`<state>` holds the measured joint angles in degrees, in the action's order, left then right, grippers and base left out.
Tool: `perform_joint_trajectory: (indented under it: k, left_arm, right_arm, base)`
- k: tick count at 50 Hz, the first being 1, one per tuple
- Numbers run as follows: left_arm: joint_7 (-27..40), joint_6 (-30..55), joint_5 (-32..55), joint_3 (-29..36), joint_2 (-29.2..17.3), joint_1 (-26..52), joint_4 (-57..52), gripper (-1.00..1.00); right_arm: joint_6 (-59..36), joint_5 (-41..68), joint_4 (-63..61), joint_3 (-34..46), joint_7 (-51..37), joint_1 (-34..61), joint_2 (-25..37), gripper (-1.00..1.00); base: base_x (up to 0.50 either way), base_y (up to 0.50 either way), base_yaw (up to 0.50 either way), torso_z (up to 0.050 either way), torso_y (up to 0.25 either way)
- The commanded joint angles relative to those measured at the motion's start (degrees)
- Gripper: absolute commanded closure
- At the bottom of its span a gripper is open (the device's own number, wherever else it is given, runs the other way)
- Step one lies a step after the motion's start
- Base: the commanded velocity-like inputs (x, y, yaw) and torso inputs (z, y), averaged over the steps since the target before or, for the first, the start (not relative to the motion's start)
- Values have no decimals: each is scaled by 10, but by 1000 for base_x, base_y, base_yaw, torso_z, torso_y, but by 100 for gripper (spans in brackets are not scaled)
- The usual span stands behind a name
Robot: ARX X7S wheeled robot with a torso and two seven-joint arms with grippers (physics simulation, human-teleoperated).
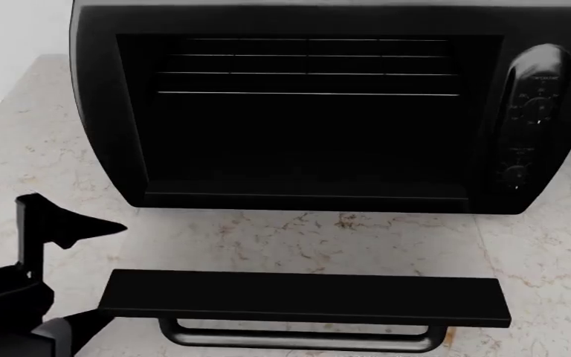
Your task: Close the toaster oven door.
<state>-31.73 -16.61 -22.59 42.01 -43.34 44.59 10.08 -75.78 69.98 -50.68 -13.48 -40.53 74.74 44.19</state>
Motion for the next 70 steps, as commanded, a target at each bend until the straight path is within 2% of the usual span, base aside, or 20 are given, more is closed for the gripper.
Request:
perform_joint_trajectory:
  k: [1, 23, 48, 60, 70]
  left_arm:
    - [4, -10, -3, 9, 9, -1, 8, -100]
    - [40, -13, 26, -5, 44, -5, 5, -100]
    - [168, -7, 25, -55, 63, -44, 8, -100]
    - [241, -56, 46, -79, 77, -62, 27, -100]
    - [258, 0, 97, -113, 84, -105, -38, -100]
  right_arm:
    - [1, 12, 1, 1, -9, 4, 6, -100]
    - [13, 21, 1, -5, -15, -7, 19, -100]
    - [20, 32, 6, 5, -27, 1, 26, -100]
    - [26, 36, 4, 5, -31, -5, 29, -100]
    - [32, 32, 5, 14, -32, -4, 27, -100]
  base:
    - [0, 0, 0, 0, 0]
    - [0, 0, 0, 0, 0]
    - [0, 0, 0, 0, 0]
    - [0, 0, -1, 0, 0]
    - [0, 0, -1, 0, 0]
